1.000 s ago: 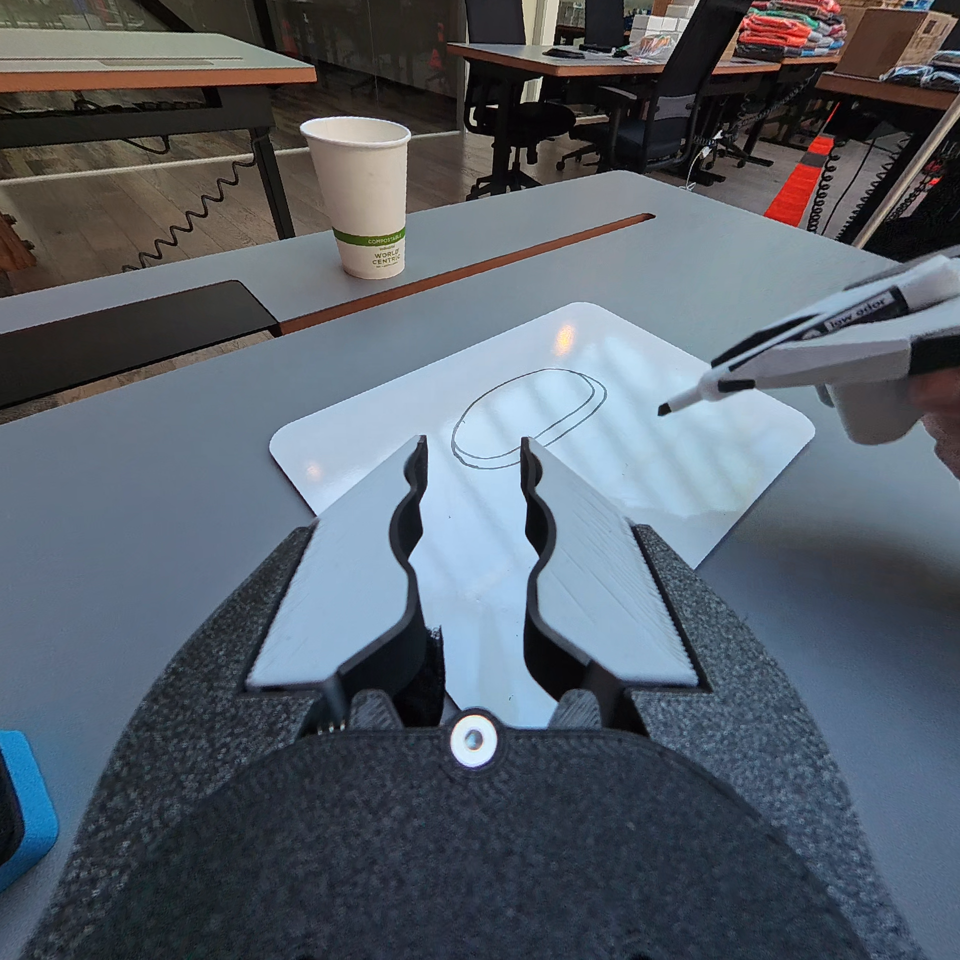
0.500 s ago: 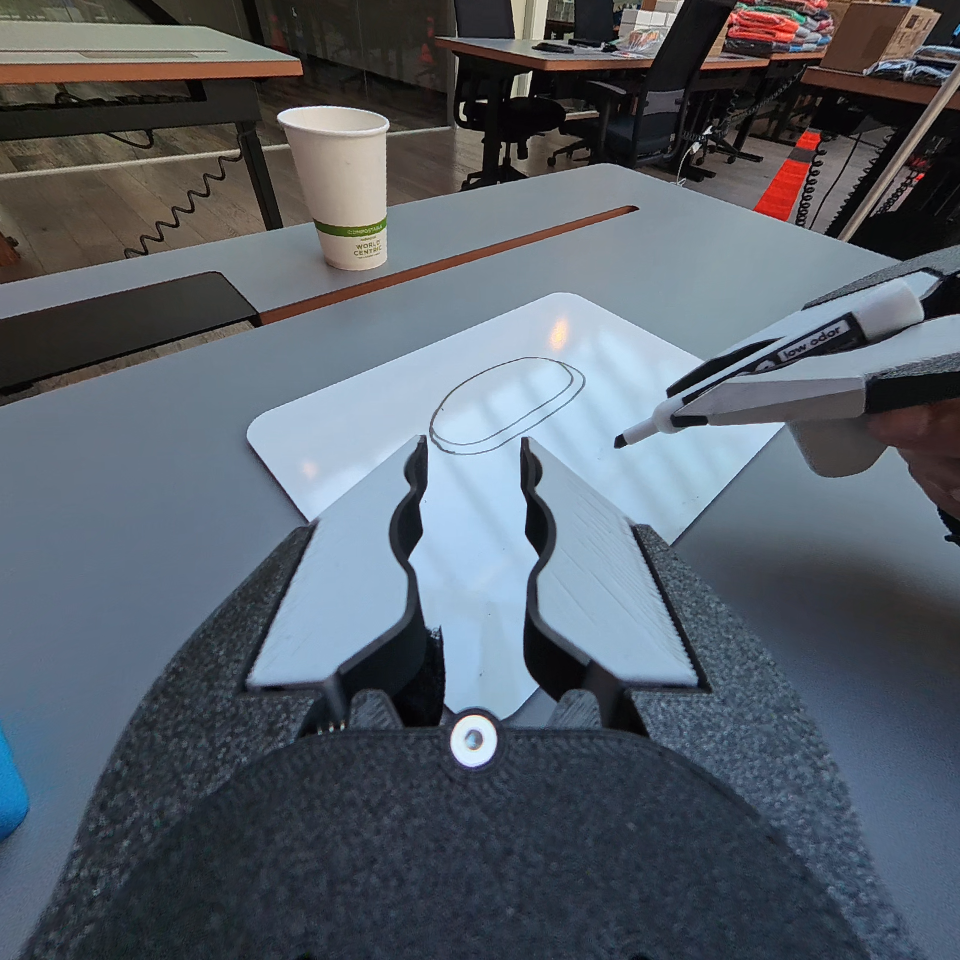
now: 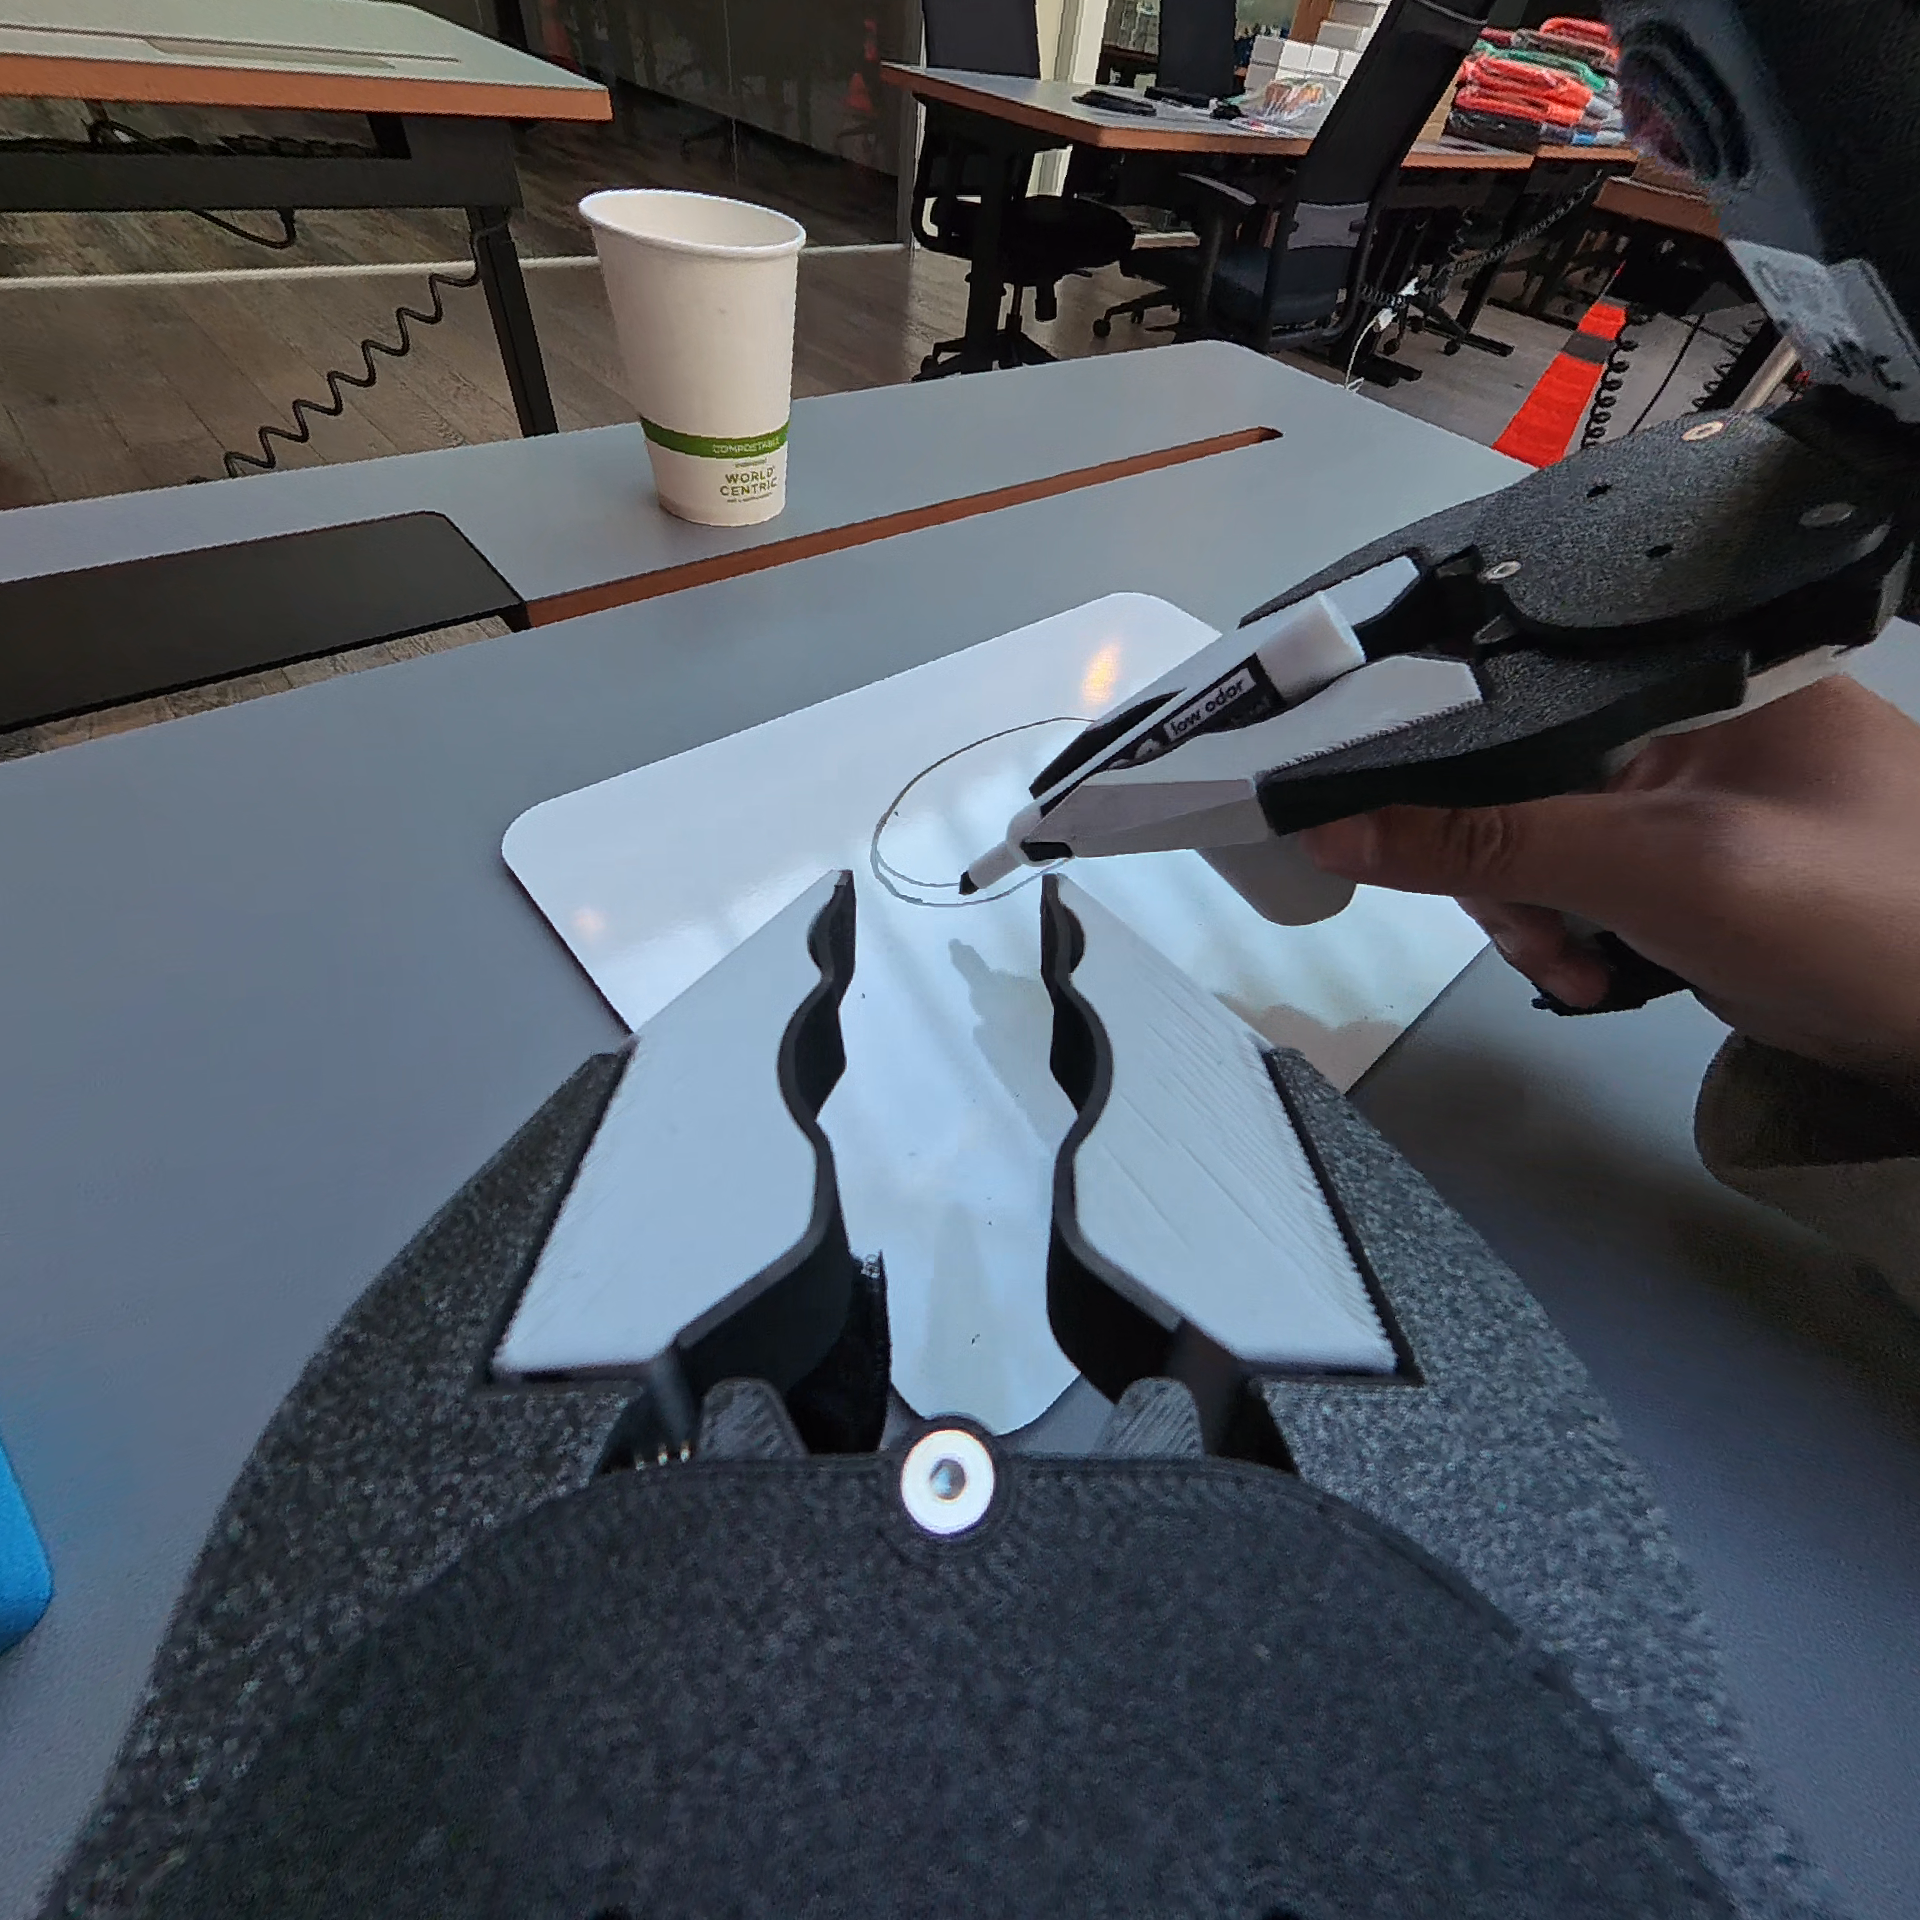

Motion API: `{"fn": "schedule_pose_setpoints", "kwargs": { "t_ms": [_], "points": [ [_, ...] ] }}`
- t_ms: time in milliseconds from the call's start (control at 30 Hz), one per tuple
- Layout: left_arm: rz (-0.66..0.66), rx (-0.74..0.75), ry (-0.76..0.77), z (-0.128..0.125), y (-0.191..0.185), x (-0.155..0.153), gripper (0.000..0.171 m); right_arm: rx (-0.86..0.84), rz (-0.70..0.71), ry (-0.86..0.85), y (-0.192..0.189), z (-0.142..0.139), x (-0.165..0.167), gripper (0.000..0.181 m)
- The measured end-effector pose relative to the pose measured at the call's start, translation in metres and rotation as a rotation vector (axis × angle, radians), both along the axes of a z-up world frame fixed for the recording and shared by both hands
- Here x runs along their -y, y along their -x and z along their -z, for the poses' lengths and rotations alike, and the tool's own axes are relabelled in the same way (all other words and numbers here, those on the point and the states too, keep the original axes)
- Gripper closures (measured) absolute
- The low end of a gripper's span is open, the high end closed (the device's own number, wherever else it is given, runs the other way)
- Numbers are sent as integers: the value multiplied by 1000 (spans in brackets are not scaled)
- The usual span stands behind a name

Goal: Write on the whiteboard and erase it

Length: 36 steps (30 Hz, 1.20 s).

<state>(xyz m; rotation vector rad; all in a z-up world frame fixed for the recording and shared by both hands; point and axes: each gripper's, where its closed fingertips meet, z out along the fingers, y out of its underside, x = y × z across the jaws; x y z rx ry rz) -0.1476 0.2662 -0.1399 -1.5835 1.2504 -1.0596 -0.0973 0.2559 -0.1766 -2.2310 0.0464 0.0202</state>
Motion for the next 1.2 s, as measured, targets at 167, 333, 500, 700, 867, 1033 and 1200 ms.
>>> {"fn": "schedule_pose_setpoints", "kwargs": {
  "t_ms": [167,333,500,700,867,1033,1200],
  "points": [
    [-3,0,19,0,0,-2,136,0,-14,16,-3,6,-10,163],
    [-1,3,26,-1,-1,-3,136,-3,-26,32,-1,10,-13,163],
    [0,7,27,-2,-1,-3,136,-21,-22,32,-1,11,-11,163],
    [-1,9,20,-3,-1,-2,136,-25,-22,37,0,11,-9,163],
    [-2,5,13,-1,-1,-2,136,-31,-15,43,1,11,-5,163],
    [-1,4,3,-1,-1,-1,135,-34,-10,49,2,11,1,163],
    [-1,6,-4,-2,0,0,136,-38,-5,56,3,11,6,163]
  ]
}}
